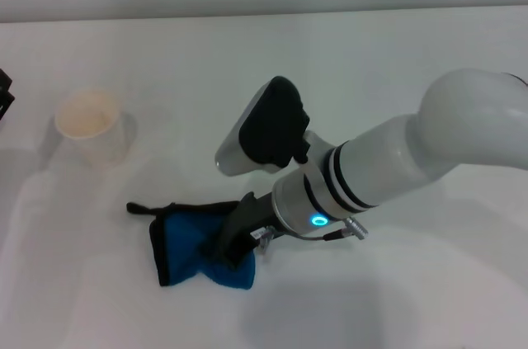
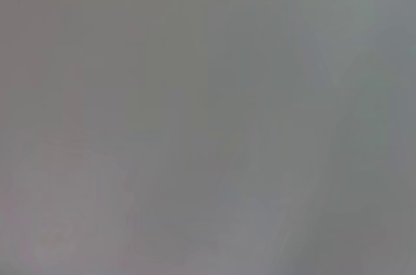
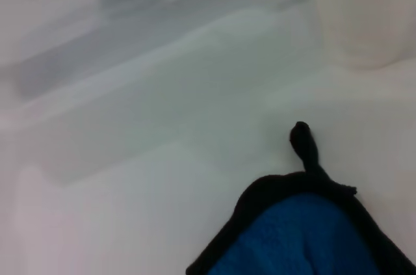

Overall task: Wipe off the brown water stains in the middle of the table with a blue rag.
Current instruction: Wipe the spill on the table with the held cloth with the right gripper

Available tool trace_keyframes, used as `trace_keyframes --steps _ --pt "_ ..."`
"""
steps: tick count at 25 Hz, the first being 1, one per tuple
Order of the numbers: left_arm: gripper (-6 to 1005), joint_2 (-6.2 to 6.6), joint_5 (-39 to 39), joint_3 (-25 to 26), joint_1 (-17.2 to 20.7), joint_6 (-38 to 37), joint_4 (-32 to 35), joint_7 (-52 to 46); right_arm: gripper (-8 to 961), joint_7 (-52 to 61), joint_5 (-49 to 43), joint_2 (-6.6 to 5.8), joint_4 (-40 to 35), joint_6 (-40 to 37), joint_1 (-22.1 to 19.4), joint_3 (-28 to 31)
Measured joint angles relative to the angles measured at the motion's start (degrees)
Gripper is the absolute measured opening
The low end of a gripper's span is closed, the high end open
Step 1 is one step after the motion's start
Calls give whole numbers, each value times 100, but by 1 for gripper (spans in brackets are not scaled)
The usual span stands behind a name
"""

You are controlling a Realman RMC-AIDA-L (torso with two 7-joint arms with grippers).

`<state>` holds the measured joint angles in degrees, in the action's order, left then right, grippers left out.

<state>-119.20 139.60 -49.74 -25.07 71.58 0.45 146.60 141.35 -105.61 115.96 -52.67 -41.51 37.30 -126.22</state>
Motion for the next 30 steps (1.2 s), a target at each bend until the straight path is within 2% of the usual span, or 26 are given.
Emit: trace_keyframes --steps 7,15,30 --pt "887 2 6 0 -54 -135 56 0 73 -8 -25 22 -35 31 80 -153" --pt "887 1 6 -1 -37 -137 70 0 76 -6 -34 35 264 1015 24 -199" --pt "888 2 5 0 4 -109 69 0 99 -3 -129 -23 496 1822 -8 -50"
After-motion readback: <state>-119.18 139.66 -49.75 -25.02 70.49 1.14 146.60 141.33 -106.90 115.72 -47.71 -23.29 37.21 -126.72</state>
